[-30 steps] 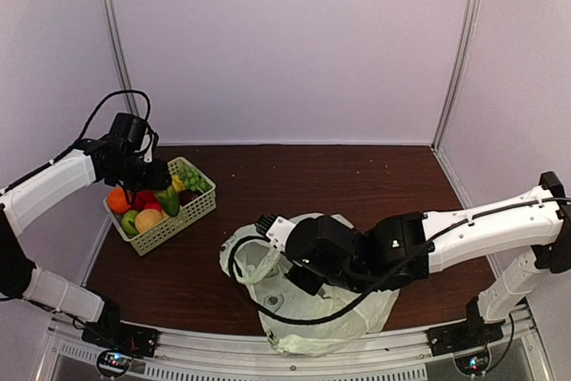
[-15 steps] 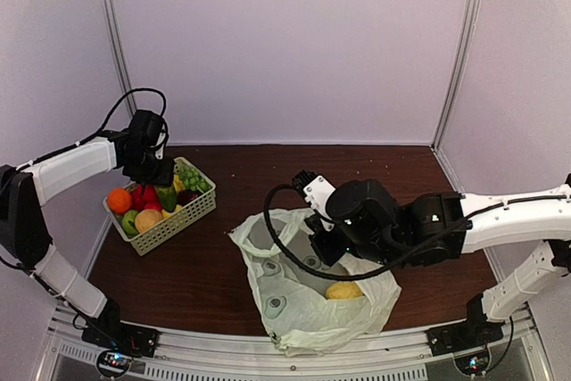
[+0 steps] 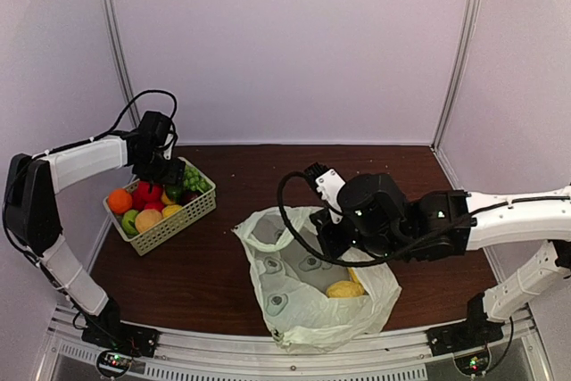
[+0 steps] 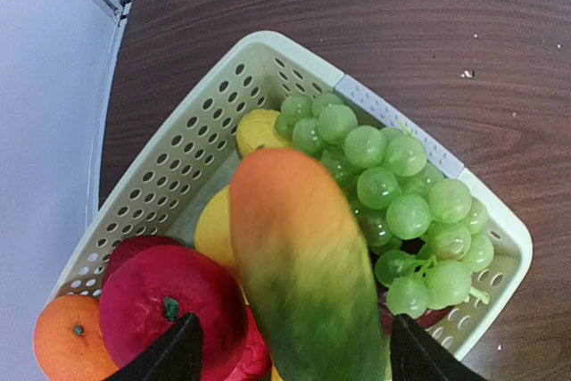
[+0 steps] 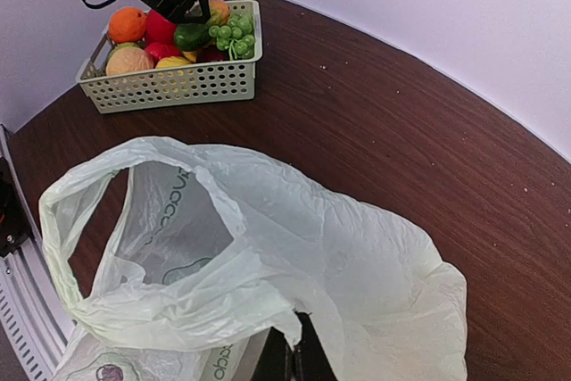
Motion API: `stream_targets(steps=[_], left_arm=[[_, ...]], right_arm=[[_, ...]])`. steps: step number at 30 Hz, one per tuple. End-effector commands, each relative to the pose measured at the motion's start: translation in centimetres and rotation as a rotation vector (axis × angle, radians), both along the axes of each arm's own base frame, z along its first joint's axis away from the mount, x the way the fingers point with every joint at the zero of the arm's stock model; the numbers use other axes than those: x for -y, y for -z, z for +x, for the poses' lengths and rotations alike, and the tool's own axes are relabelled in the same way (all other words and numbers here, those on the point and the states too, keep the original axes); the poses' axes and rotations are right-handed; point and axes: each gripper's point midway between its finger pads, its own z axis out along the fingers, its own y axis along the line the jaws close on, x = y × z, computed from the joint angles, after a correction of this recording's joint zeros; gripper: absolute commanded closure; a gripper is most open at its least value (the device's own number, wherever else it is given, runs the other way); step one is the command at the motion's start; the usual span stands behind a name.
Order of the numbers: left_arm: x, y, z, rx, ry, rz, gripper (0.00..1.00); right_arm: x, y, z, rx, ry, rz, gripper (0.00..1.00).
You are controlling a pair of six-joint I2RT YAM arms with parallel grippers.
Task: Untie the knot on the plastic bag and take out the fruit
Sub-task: Place the fake fruit in the bin, then adjust the bag opening for the takeout bag.
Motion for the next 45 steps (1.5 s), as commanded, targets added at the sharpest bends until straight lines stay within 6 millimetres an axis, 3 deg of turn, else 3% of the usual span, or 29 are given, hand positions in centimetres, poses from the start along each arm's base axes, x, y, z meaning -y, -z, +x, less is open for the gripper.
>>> stream_targets(steps=[1, 5, 10, 13, 16, 21, 27, 31, 39, 45], left_arm=[[0.3, -1.1, 1.1, 0.034, 0.016, -0.017, 0.23], [0.8, -2.2, 1.0, 0.055, 0.027, -0.052, 0.15], [1.0, -5.0, -0.2, 0.113, 0.032, -0.106, 0.1], [1.6, -7.3, -1.7, 0.156, 0.037, -0.188, 0.1], [3.6, -10.1, -4.4, 0.213, 0.091, -0.331, 0.1], [10.0, -13.9, -10.4, 0.267, 0.286, -0.503, 0.11], [18.6, -13.7, -16.9, 0.183, 0.524, -0.683, 0.11], [22.3, -15.4, -19.7, 0.221, 0.68, -0.739, 0.1], [24.2, -22.7, -21.2, 0.391, 0.877, -0.806, 0.04], [26.6, -21.6, -20.3, 0.277, 0.933, -0.728, 0.03]], right_arm=[[0.3, -0.7, 0.1, -0.021, 0.009, 0.066, 1.0], [0.5, -0.9, 0.4, -0.024, 0.018, 0.079, 1.0], [0.8, -1.1, 0.7, -0.029, 0.027, 0.098, 1.0], [1.0, -1.3, 0.9, -0.045, 0.026, 0.137, 1.0], [1.5, -1.4, 1.2, -0.067, 0.027, 0.192, 1.0], [2.5, -1.8, 2.4, -0.09, 0.049, 0.261, 1.0], [3.3, -2.7, 4.0, -0.093, 0.085, 0.312, 1.0], [3.1, -4.4, 4.6, -0.085, 0.071, 0.362, 1.0], [1.6, -6.0, 3.9, -0.063, -0.044, 0.346, 1.0], [0.4, -7.8, 3.2, -0.035, -0.159, 0.343, 1.0]])
